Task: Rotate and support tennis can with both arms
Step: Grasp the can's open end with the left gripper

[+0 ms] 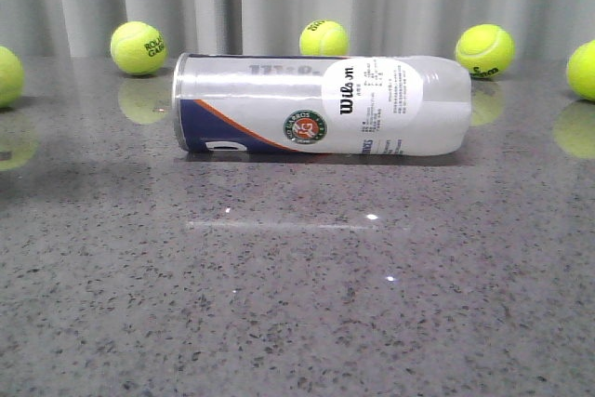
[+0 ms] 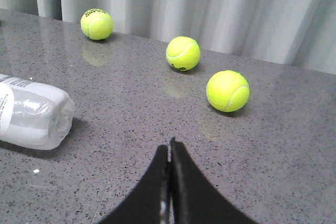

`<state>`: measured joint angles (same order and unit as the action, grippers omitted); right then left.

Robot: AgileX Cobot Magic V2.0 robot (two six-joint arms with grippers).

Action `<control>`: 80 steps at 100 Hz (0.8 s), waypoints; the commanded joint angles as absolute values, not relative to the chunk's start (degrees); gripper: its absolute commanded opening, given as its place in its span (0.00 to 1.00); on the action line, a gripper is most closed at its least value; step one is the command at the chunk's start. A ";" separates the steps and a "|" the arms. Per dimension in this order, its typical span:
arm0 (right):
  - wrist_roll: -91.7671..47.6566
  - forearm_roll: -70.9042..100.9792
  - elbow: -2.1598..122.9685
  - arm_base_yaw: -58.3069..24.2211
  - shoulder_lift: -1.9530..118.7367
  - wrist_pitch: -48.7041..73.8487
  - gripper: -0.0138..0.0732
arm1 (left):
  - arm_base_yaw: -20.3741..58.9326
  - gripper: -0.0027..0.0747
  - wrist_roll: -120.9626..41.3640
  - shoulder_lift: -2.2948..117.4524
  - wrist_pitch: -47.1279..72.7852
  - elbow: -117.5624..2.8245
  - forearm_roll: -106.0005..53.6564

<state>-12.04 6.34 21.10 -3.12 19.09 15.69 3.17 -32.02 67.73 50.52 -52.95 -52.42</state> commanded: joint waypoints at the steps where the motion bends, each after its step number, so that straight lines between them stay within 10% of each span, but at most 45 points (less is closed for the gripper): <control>1: -12.16 6.42 22.43 -2.70 19.34 10.90 0.08 | 3.69 0.83 -39.07 71.33 52.98 -55.40 -62.39; 80: -12.16 6.42 22.43 -2.70 19.34 10.90 0.08 | 10.47 0.83 -47.99 91.51 64.07 -64.38 -71.60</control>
